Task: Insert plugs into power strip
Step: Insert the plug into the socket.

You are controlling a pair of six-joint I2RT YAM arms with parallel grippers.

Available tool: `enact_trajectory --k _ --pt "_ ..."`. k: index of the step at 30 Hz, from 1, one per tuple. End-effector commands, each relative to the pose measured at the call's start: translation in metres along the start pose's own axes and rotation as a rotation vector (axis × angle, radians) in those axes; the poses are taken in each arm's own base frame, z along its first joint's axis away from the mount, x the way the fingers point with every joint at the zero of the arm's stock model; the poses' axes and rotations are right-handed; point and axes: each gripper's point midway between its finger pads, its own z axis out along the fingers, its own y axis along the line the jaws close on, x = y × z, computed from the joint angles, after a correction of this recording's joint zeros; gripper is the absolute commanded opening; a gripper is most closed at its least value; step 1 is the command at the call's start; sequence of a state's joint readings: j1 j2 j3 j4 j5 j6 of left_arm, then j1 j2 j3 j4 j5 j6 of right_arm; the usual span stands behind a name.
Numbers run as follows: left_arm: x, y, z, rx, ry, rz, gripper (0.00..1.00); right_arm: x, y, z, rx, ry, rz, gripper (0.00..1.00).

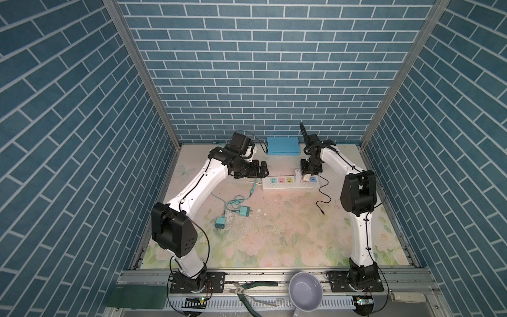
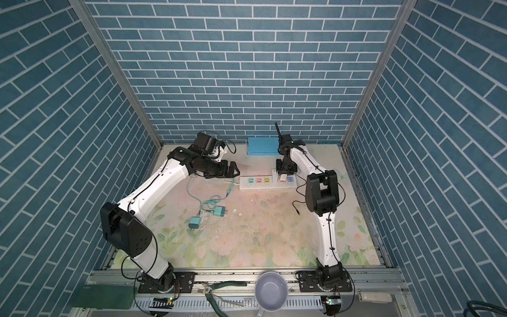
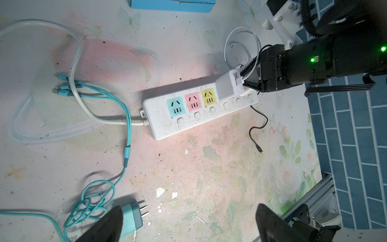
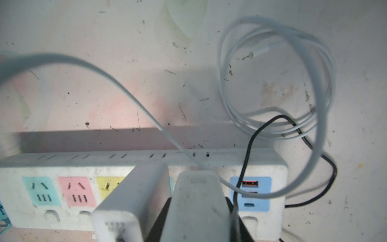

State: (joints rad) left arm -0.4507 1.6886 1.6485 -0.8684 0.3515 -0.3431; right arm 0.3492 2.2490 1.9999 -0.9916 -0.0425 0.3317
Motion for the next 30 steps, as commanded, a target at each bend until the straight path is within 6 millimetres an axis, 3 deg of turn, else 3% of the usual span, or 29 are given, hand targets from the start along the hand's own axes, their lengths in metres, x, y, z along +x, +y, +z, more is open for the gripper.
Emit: enact_trajectory --k 1,9,12,14,24,28,30 --pt "0.003 0.007 0.0 -0.02 0.001 0.006 1.0 0.027 -0.011 0.002 0.059 0.06 -0.025 0.0" --pt "0.003 0.008 0.002 -0.02 0.009 0.009 1.0 0.041 -0.012 0.016 0.055 0.118 -0.038 0.0" --pt "0.003 0.01 0.002 -0.024 0.008 0.006 1.0 0.04 -0.015 0.009 0.072 0.1 -0.052 0.0" --pt "0.004 0.01 0.004 -0.022 0.009 0.005 1.0 0.036 -0.012 -0.009 0.057 0.065 -0.048 0.0" --pt "0.005 0.014 0.008 -0.026 0.02 0.003 1.0 0.039 -0.005 -0.021 0.044 0.028 -0.007 0.0" --pt "0.005 0.016 0.008 -0.026 0.018 -0.003 1.0 0.037 -0.004 -0.039 0.057 -0.015 -0.002 0.0" --pt "0.004 0.015 0.009 -0.016 0.017 -0.003 1.0 0.038 -0.005 -0.039 0.069 -0.005 0.003 0.0"
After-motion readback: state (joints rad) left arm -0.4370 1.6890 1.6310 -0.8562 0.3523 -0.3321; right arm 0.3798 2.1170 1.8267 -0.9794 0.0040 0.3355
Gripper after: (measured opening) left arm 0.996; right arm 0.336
